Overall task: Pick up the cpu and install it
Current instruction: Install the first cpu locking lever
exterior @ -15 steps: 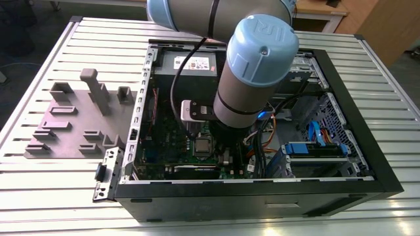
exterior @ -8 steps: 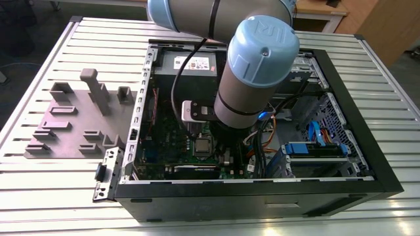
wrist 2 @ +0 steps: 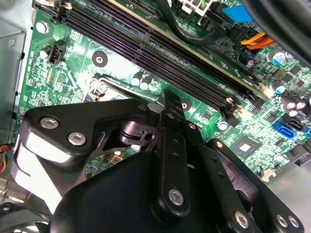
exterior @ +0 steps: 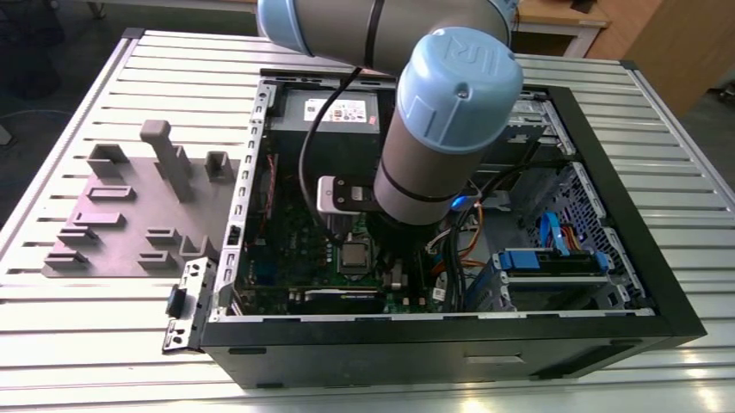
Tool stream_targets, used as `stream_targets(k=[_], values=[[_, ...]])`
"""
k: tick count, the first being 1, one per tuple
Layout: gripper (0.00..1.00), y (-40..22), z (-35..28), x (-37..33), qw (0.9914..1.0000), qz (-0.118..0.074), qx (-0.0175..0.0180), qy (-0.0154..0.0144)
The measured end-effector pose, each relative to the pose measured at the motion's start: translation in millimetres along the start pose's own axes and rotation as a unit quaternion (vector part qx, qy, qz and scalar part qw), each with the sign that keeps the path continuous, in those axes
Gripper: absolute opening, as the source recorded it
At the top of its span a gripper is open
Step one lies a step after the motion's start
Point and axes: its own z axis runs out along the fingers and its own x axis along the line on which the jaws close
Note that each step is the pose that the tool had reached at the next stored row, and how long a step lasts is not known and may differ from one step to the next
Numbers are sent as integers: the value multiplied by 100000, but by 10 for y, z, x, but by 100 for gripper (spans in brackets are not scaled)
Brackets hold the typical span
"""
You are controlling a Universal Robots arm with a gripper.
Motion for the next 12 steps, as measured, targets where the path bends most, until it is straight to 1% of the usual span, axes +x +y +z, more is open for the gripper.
stream_targets(k=[7,9,12], values=[[11,1,0,-1,100000,1,3,-16],[11,2,-11,-1,100000,4,0,-22],[11,5,-49,-3,100000,6,2,-14]])
